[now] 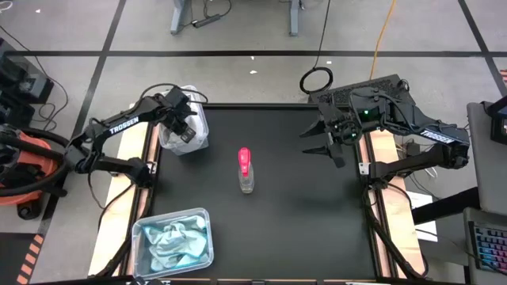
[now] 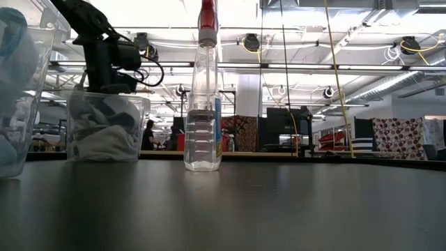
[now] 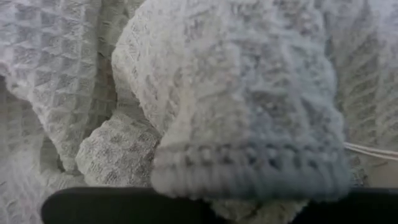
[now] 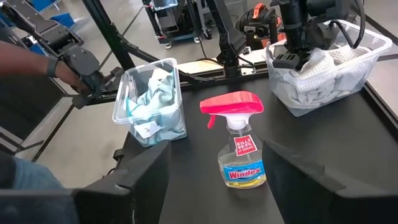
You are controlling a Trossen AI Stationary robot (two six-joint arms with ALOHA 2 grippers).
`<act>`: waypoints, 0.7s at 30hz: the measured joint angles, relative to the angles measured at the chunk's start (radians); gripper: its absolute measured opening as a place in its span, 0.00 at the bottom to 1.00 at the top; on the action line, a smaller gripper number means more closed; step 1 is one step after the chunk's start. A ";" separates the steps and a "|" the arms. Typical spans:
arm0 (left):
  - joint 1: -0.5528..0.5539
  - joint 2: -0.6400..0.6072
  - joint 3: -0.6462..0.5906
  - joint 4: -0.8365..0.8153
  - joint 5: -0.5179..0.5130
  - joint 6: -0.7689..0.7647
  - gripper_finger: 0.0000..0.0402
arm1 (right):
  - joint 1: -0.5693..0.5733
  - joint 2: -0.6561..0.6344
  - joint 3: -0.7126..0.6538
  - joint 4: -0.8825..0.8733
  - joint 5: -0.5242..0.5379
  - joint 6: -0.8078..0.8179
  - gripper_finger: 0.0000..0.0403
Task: Sort microfiber towel by color & place in baskets
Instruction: Put the gray towel into the top transparent bin
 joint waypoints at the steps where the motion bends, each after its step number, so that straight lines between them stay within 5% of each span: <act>1: 0.000 0.005 0.000 -0.001 0.001 0.003 0.07 | 0.000 0.000 0.000 0.000 0.000 0.003 0.60; 8: 0.000 0.008 0.010 0.001 0.005 0.025 0.12 | 0.000 0.000 0.000 -0.011 0.000 0.007 0.60; 21: 0.000 -0.022 0.166 -0.110 -0.021 0.027 0.46 | 0.000 0.000 0.000 -0.016 -0.003 -0.001 0.60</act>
